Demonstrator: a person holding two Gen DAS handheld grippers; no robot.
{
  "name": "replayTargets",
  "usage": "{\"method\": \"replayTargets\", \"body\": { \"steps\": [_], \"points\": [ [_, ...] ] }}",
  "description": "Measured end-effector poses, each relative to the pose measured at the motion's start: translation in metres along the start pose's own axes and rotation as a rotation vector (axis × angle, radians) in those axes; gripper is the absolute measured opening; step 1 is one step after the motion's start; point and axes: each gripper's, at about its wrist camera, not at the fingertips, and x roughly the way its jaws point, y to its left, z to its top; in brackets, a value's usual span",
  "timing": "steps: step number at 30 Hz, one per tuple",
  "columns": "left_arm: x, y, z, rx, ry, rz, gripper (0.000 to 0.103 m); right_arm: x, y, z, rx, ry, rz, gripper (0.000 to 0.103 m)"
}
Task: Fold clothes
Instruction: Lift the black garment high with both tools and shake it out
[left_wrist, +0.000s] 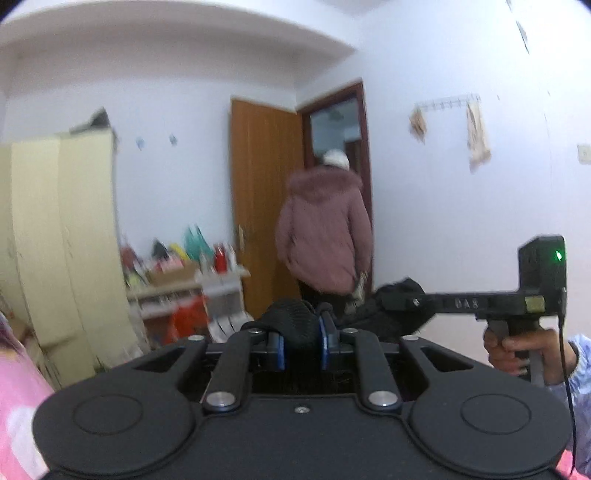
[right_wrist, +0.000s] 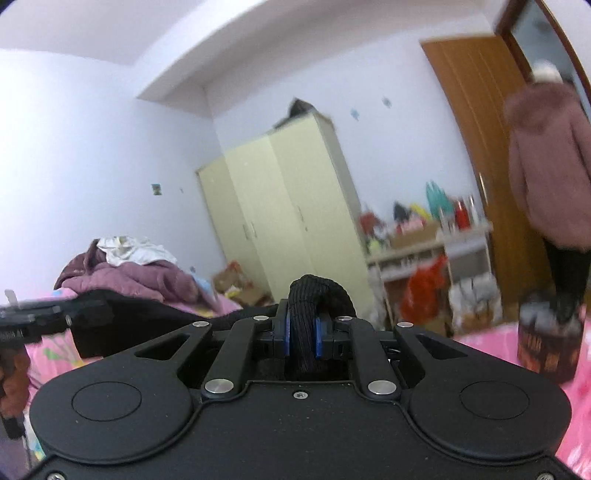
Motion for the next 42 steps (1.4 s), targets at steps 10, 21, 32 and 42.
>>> {"method": "replayTargets", "body": {
  "steps": [10, 21, 32, 42],
  "points": [
    [-0.043, -0.014, 0.128, 0.082, -0.107, 0.061, 0.016, -0.032, 0.054, 0.132, -0.069, -0.099, 0.015, 0.011],
    [-0.042, 0.000, 0.221, 0.056, -0.174, 0.070, 0.016, -0.029, 0.092, 0.244, -0.130, -0.136, -0.011, 0.011],
    [0.094, 0.080, 0.132, -0.228, 0.138, -0.031, 0.016, 0.101, 0.011, 0.148, 0.059, 0.177, -0.065, 0.012],
    [0.229, 0.152, -0.132, -0.408, 0.348, -0.038, 0.016, 0.269, -0.079, -0.099, 0.215, 0.559, -0.123, 0.012]
  ]
}}
